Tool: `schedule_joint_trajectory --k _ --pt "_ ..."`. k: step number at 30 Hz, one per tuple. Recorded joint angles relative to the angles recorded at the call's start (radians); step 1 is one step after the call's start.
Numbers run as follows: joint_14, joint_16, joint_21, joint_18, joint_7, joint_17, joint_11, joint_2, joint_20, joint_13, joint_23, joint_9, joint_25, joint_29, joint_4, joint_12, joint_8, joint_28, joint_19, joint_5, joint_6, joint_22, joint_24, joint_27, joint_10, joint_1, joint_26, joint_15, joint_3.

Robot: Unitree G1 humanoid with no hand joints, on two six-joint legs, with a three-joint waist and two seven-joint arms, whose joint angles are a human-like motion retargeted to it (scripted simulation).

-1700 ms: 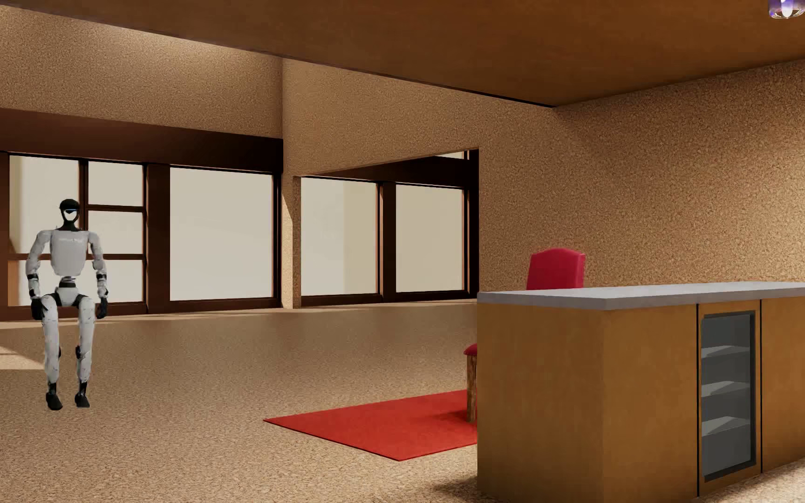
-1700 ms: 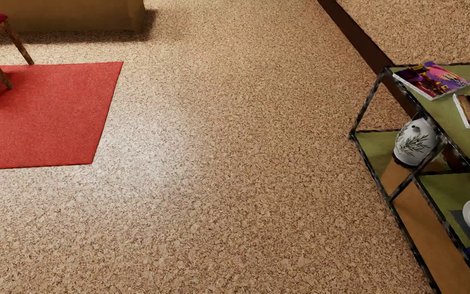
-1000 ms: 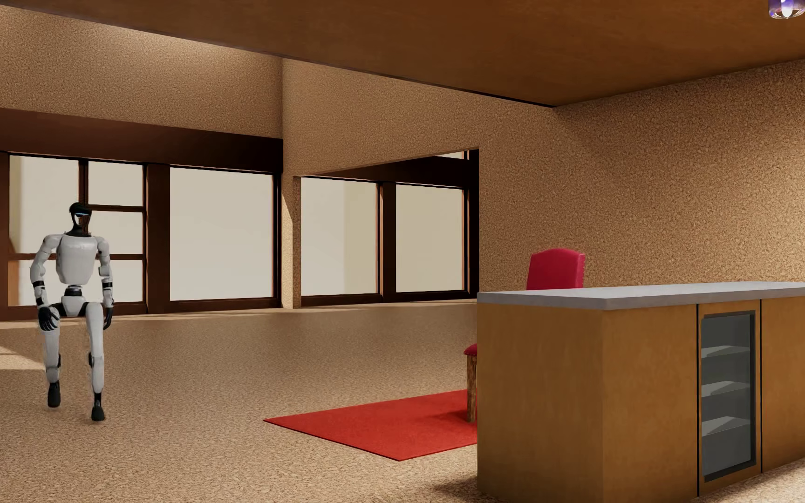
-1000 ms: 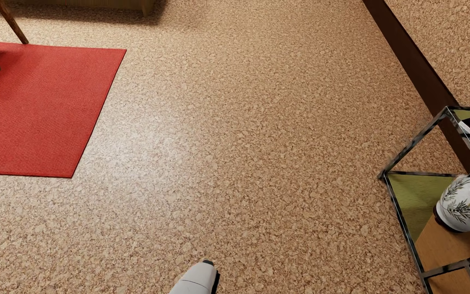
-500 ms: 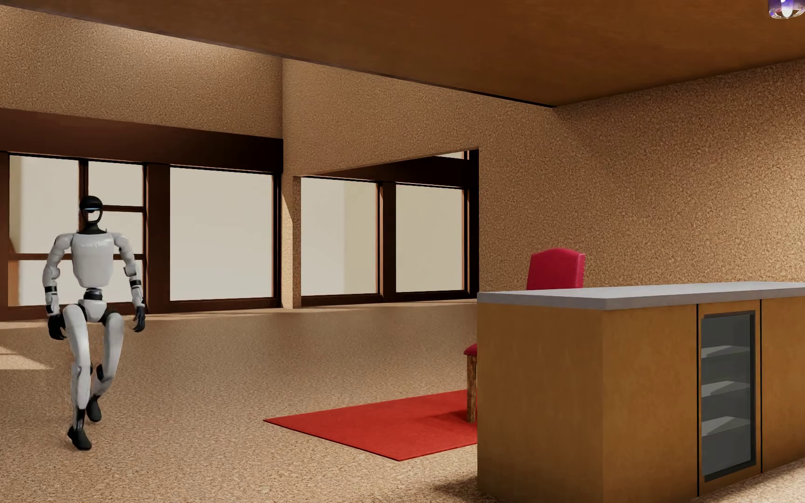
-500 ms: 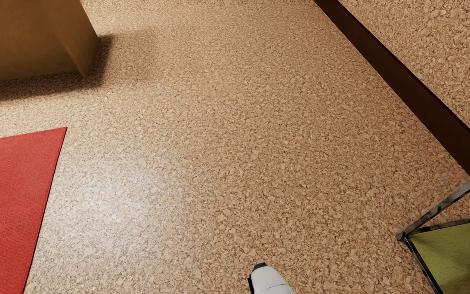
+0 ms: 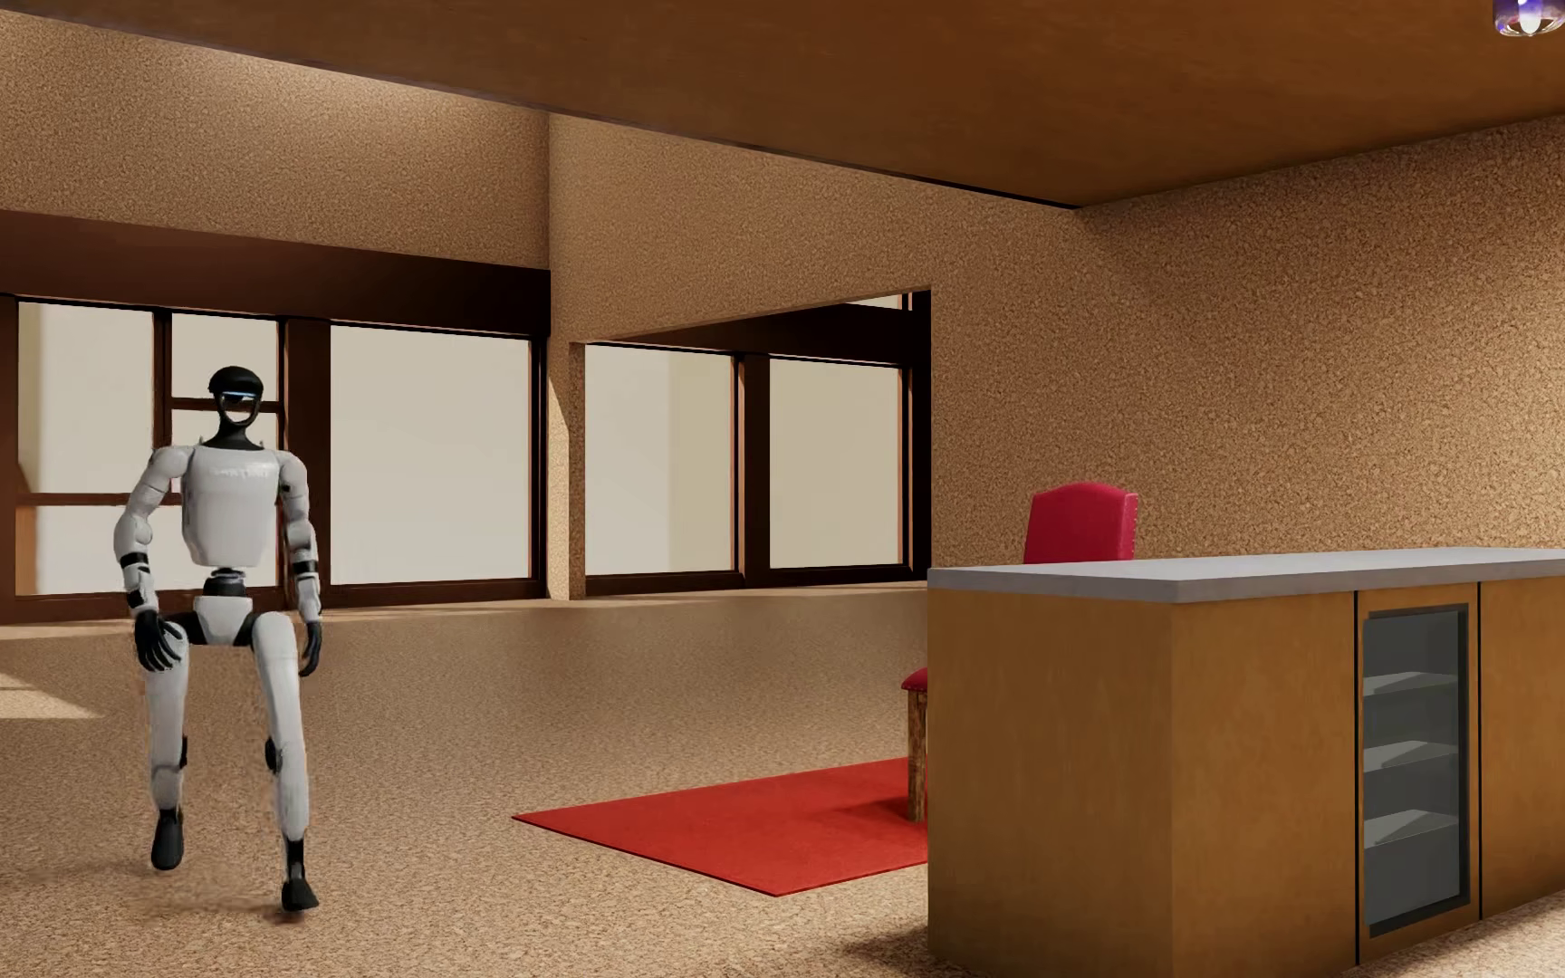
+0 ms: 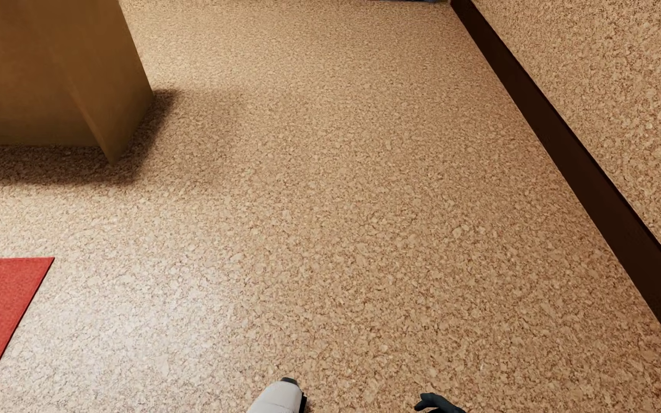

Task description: Go around the counter

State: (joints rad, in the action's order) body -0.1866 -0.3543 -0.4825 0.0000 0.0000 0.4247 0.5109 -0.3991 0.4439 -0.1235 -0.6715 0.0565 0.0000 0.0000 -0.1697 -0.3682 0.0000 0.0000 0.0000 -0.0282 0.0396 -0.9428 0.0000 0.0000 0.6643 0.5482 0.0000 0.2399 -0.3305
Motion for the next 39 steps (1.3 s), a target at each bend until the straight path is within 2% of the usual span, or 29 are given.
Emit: schedule_joint_trajectory --k 1,2,3,4,6,9,10,11,12,13,14,15,16,17,18,19,21,23,26,27,28,29,30,31,32,33,35,37,39 --pt "0.037 0.004 0.0 0.0 0.0 -0.023 0.112 0.018 0.008 -0.024 -0.04 -0.016 0.0 0.0 0.028 -0.004 0.0 0.0 0.0 0.033 -0.018 -0.036 0.0 0.0 0.107 0.016 0.0 -0.162 0.001" --pt "0.022 0.007 0.004 0.0 0.0 -0.047 0.285 0.069 0.01 -0.044 -0.097 -0.015 0.0 0.0 0.072 0.0 0.0 0.0 0.0 0.055 -0.036 -0.07 0.0 0.0 0.189 -0.006 0.0 -0.348 0.017" --pt "-0.029 0.012 0.002 0.0 0.0 -0.054 0.51 0.162 -0.006 -0.064 -0.133 0.0 0.0 0.0 0.123 0.006 0.0 0.0 0.0 0.065 -0.043 -0.07 0.0 0.0 0.214 -0.068 0.0 -0.458 0.038" --pt "-0.07 0.016 -0.032 0.0 0.0 -0.058 0.723 0.275 -0.021 -0.073 -0.161 0.018 0.0 0.0 0.176 0.007 0.0 0.0 0.0 0.066 -0.047 -0.043 0.0 0.0 0.189 -0.156 0.0 -0.446 0.071" --pt "-0.094 0.014 -0.057 0.0 0.0 -0.078 0.87 0.486 -0.022 -0.099 -0.197 0.036 0.0 0.0 0.189 0.027 0.0 0.0 0.0 -0.004 -0.007 0.024 0.0 0.0 0.088 -0.353 0.0 -0.322 0.186" --pt "-0.113 -0.005 -0.111 0.0 0.0 -0.081 0.443 0.732 -0.053 -0.168 -0.235 0.037 0.0 0.0 0.172 0.054 0.0 0.0 0.0 -0.061 0.04 0.168 0.0 0.0 -0.088 -0.628 0.0 -0.455 0.34" --pt "-0.137 -0.01 -0.115 0.0 0.0 -0.078 0.24 0.768 -0.063 -0.191 -0.239 0.039 0.0 0.0 0.156 0.07 0.0 0.0 0.0 -0.059 0.051 0.205 0.0 0.0 -0.126 -0.715 0.0 -0.448 0.387" --pt "-0.168 -0.02 -0.12 0.0 0.0 -0.078 0.072 0.817 -0.078 -0.202 -0.239 0.029 0.0 0.0 0.159 0.097 0.0 0.0 0.0 -0.041 0.044 0.232 0.0 0.0 -0.145 -0.768 0.0 -0.324 0.415" --pt "-0.195 -0.029 -0.128 0.0 0.0 -0.076 -0.028 0.855 -0.096 -0.21 -0.24 0.021 0.0 0.0 0.155 0.122 0.0 0.0 0.0 -0.02 0.038 0.251 0.0 0.0 -0.145 -0.81 0.0 -0.106 0.443" --pt "-0.2 -0.032 -0.141 0.0 0.0 -0.071 -0.045 0.885 -0.112 -0.22 -0.236 0.017 0.0 0.0 0.14 0.143 0.0 0.0 0.0 0.003 0.039 0.255 0.0 0.0 -0.125 -0.846 0.0 0.053 0.47" --pt "-0.168 -0.029 -0.15 0.0 0.0 -0.065 -0.037 0.909 -0.13 -0.232 -0.234 0.02 0.0 0.0 0.116 0.153 0.0 0.0 0.0 0.013 0.048 0.246 0.0 0.0 -0.101 -0.886 0.0 0.021 0.496" --pt "-0.083 -0.022 -0.153 0.0 0.0 -0.062 0.002 0.935 -0.148 -0.24 -0.241 0.019 0.0 0.0 0.084 0.148 0.0 0.0 0.0 0.0 0.063 0.227 0.0 0.0 -0.055 -0.916 0.0 -0.16 0.511" --pt "0.058 -0.013 -0.155 0.0 0.0 -0.063 0.08 0.961 -0.158 -0.245 -0.253 0.005 0.0 0.0 0.043 0.131 0.0 0.0 0.0 -0.037 0.089 0.204 0.0 0.0 0.045 -0.9 0.0 -0.36 0.506" --pt "0.217 -0.006 -0.149 0.0 0.0 -0.062 0.156 0.96 -0.138 -0.241 -0.274 -0.004 0.0 0.0 0.012 0.114 0.0 0.0 0.0 -0.083 0.121 0.161 0.0 0.0 0.207 -0.838 0.0 -0.467 0.484" --pt "0.292 -0.006 -0.128 0.0 0.0 -0.057 0.207 0.927 -0.103 -0.226 -0.294 -0.007 0.0 0.0 -0.001 0.097 0.0 0.0 0.0 -0.125 0.142 0.121 0.0 0.0 0.41 -0.734 0.0 -0.471 0.455" --pt "0.23 -0.007 -0.094 0.0 0.0 -0.057 0.209 0.862 -0.085 -0.204 -0.3 0.001 0.0 0.0 -0.008 0.075 0.0 0.0 0.0 -0.166 0.157 0.115 0.0 0.0 0.604 -0.612 0.0 -0.432 0.417" --pt "-0.011 -0.015 -0.067 0.0 0.0 -0.047 0.109 0.639 -0.035 -0.151 -0.275 0.023 0.0 0.0 0.036 0.04 0.0 0.0 0.0 -0.187 0.146 0.102 0.0 0.0 0.767 -0.403 0.0 -0.296 0.299" --pt "-0.059 -0.028 -0.04 0.0 0.0 -0.015 -0.017 0.404 -0.021 -0.126 -0.155 0.037 0.0 0.0 0.083 -0.012 0.0 0.0 0.0 -0.159 0.115 0.059 0.0 0.0 0.615 -0.249 0.0 -0.142 0.167" --pt "-0.009 -0.05 0.033 0.0 0.0 0.01 -0.091 0.149 -0.018 -0.063 -0.008 0.011 0.0 0.0 0.065 -0.076 0.0 0.0 0.0 -0.112 0.097 -0.005 0.0 0.0 0.099 -0.099 0.0 0.14 0.038" --pt "0.05 -0.054 0.055 0.0 0.0 0.015 -0.083 0.104 -0.016 -0.033 0.023 -0.006 0.0 0.0 0.052 -0.091 0.0 0.0 0.0 -0.109 0.103 -0.031 0.0 0.0 -0.078 -0.081 0.0 0.181 0.014" --pt "0.291 -0.054 0.078 0.0 0.0 0.018 -0.089 0.071 -0.012 -0.01 0.045 -0.022 0.0 0.0 0.047 -0.103 0.0 0.0 0.0 -0.105 0.109 -0.057 0.0 0.0 -0.299 -0.063 0.0 0.183 0.005" --pt "0.369 -0.054 0.097 0.0 0.0 0.016 -0.087 0.043 -0.012 0.002 0.057 -0.028 0.0 0.0 0.052 -0.112 0.0 0.0 0.0 -0.099 0.115 -0.083 0.0 0.0 -0.351 -0.033 0.0 0.135 0.009" --pt "0.05 -0.054 0.118 0.0 0.0 0.009 -0.037 0.014 -0.002 -0.007 0.055 -0.019 0.0 0.0 0.07 -0.114 0.0 0.0 0.0 -0.077 0.115 -0.113 0.0 0.0 -0.078 -0.009 0.0 0.038 0.017" --pt "-0.052 -0.053 0.133 0.0 0.0 -0.008 0.089 0.029 0.0 -0.026 0.024 -0.018 0.0 0.0 0.091 -0.112 0.0 0.0 0.0 -0.043 0.106 -0.135 0.0 0.0 0.048 0.014 0.0 -0.099 0.029" --pt "-0.057 -0.048 0.131 0.0 0.0 -0.027 0.295 0.091 -0.005 -0.045 -0.04 -0.011 0.0 0.0 0.125 -0.101 0.0 0.0 0.0 -0.003 0.097 -0.147 0.0 0.0 0.165 0.018 0.0 -0.228 0.047" --pt "-0.099 -0.046 0.109 0.0 0.0 -0.033 0.553 0.181 0.014 -0.061 -0.117 0.01 0.0 0.0 0.174 -0.072 0.0 0.0 0.0 0.018 0.099 -0.144 0.0 0.0 0.227 -0.031 0.0 -0.284 0.068" --pt "-0.097 -0.035 0.002 0.0 0.0 -0.022 0.974 0.438 0.032 -0.086 -0.23 0.023 0.0 0.0 0.256 -0.025 0.0 0.0 0.0 0.006 0.13 -0.04 0.0 0.0 0.148 -0.198 0.0 -0.236 0.15" --pt "-0.026 -0.019 -0.04 0.0 0.0 -0.031 0.957 0.648 -0.003 -0.159 -0.292 0.026 0.0 0.0 0.277 0.008 0.0 0.0 0.0 -0.034 0.17 0.103 0.0 0.0 -0.002 -0.425 0.0 -0.283 0.272" --pt "0.047 -0.01 -0.079 0.0 0.0 -0.037 0.606 0.801 -0.021 -0.231 -0.299 0.02 0.0 0.0 0.248 0.049 0.0 0.0 0.0 -0.054 0.189 0.211 0.0 0.0 -0.12 -0.605 0.0 -0.447 0.396"
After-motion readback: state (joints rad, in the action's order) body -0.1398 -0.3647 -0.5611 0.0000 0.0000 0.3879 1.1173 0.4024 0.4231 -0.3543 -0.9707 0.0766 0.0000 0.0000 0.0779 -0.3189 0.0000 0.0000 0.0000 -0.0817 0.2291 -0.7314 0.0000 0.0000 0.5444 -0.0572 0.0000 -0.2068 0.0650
